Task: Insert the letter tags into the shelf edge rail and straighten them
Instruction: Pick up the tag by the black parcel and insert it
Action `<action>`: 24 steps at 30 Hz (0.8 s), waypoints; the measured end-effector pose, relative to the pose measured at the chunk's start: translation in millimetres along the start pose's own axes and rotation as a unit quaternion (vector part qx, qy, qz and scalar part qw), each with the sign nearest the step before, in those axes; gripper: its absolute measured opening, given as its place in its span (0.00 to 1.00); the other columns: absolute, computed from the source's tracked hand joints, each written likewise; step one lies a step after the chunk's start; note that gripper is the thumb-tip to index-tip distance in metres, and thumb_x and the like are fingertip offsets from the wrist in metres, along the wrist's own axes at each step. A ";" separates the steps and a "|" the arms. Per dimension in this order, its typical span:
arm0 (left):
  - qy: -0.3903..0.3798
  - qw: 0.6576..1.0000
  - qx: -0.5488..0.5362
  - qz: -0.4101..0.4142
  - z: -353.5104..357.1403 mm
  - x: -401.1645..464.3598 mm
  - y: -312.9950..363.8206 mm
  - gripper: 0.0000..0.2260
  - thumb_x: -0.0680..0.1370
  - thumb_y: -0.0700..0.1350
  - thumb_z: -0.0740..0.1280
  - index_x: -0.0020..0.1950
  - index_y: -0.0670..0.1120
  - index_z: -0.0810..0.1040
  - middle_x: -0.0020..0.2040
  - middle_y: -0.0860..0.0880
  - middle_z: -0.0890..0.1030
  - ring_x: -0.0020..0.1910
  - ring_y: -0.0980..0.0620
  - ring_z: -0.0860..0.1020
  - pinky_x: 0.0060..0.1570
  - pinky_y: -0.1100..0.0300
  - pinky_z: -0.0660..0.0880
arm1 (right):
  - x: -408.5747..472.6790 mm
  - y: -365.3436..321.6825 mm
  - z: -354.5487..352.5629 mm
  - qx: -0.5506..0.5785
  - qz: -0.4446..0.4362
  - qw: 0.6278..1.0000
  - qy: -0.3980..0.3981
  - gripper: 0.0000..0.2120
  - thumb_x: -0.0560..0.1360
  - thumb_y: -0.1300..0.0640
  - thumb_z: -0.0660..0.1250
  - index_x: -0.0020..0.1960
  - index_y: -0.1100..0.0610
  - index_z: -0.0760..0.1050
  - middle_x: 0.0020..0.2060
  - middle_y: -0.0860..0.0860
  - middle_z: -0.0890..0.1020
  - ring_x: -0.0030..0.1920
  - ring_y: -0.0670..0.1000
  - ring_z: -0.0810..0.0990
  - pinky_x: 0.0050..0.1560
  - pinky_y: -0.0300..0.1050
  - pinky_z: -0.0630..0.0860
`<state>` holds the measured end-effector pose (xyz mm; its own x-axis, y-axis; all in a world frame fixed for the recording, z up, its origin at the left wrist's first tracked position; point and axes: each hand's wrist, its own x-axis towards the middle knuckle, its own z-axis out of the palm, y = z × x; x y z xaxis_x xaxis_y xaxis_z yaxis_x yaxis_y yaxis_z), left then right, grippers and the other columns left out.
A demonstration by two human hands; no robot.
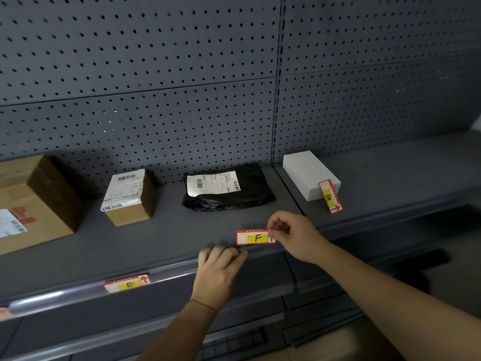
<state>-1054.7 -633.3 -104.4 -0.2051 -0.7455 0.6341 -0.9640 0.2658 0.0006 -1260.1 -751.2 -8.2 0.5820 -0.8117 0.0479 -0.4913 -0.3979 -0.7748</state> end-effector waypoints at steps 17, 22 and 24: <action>-0.041 0.990 -0.108 -0.080 -19.7 7.2 4.8 0.15 0.75 0.39 0.68 0.62 0.45 0.79 0.46 0.50 0.79 0.46 0.48 0.73 0.48 0.56 0.68 | -2.5 8.3 18.6 -0.143 -0.096 0.985 0.017 0.05 0.74 0.53 0.70 0.41 0.46 0.76 0.37 0.41 0.76 0.44 0.42 0.73 0.52 0.48 0.73; -0.041 0.989 -0.101 -0.102 -17.8 7.7 5.8 0.13 0.75 0.40 0.67 0.59 0.44 0.80 0.45 0.49 0.78 0.45 0.48 0.74 0.49 0.58 0.67 | -4.3 10.7 21.3 -0.159 -0.105 0.981 0.018 0.03 0.74 0.52 0.71 0.42 0.46 0.78 0.41 0.39 0.75 0.47 0.40 0.71 0.56 0.48 0.69; -0.041 0.989 -0.100 -0.103 -16.4 6.3 5.3 0.12 0.73 0.38 0.69 0.57 0.44 0.81 0.44 0.49 0.78 0.45 0.48 0.74 0.48 0.59 0.65 | -4.4 12.5 22.5 -0.171 -0.106 0.979 0.020 0.02 0.74 0.51 0.71 0.42 0.46 0.79 0.42 0.39 0.74 0.47 0.41 0.70 0.58 0.48 0.67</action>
<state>-1058.3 -626.5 -87.7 -0.0290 -0.8419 0.5389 -0.9357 0.2125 0.2817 -1254.2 -743.0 -32.3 0.6722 -0.7089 0.2138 -0.5543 -0.6732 -0.4894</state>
